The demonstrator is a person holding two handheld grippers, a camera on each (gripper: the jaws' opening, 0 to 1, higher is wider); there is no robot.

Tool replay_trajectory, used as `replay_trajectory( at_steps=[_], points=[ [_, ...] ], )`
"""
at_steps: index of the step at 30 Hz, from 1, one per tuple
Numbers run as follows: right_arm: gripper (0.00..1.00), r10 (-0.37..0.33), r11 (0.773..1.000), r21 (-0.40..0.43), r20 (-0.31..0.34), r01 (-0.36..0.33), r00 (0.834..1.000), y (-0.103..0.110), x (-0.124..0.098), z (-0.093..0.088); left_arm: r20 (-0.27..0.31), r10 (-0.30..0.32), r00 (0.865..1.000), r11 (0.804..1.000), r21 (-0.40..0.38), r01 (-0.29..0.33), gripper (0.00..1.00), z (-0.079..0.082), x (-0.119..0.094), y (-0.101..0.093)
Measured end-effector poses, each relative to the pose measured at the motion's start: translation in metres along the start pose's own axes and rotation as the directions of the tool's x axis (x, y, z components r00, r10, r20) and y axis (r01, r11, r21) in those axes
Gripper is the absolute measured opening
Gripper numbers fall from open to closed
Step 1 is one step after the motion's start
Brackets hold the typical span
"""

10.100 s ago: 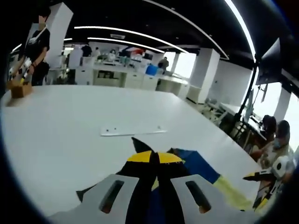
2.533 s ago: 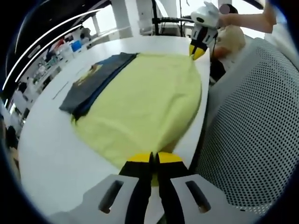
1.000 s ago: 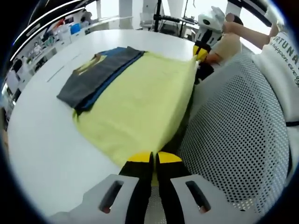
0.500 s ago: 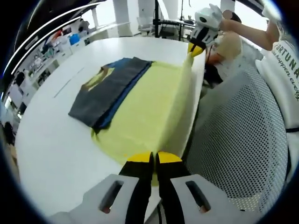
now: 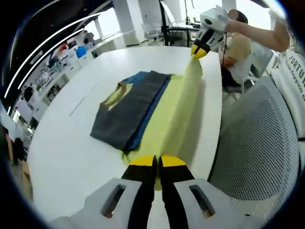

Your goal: Fold the garment on the visible template until the final outline fits inside the template.

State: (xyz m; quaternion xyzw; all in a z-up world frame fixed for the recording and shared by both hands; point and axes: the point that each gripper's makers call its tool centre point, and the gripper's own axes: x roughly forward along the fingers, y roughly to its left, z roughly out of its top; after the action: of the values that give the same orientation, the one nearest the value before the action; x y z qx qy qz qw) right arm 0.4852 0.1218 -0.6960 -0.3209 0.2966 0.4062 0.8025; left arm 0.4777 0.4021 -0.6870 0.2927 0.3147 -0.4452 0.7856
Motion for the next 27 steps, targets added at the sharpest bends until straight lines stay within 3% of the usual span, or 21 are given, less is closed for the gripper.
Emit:
replay_trajectory(
  at_steps=[13, 18, 27],
  points=[
    [0.0, -0.113, 0.993, -0.036, 0.022, 0.114, 0.993, -0.042, 0.008, 0.017, 0.04, 0.063, 0.997, 0.997, 0.042, -0.064, 0.0, 0.024, 0.005, 0.043],
    [0.0, -0.166, 0.984, -0.057, 0.039, 0.168, 0.985, -0.062, 0.011, 0.027, 0.035, 0.083, 0.996, 0.991, 0.102, -0.087, 0.0, 0.034, 0.006, 0.059],
    [0.0, -0.224, 0.973, -0.04, 0.088, 0.228, 0.971, -0.092, 0.014, 0.046, 0.063, 0.122, 0.991, 0.987, 0.096, -0.128, 0.0, 0.049, 0.004, 0.086]
  ],
)
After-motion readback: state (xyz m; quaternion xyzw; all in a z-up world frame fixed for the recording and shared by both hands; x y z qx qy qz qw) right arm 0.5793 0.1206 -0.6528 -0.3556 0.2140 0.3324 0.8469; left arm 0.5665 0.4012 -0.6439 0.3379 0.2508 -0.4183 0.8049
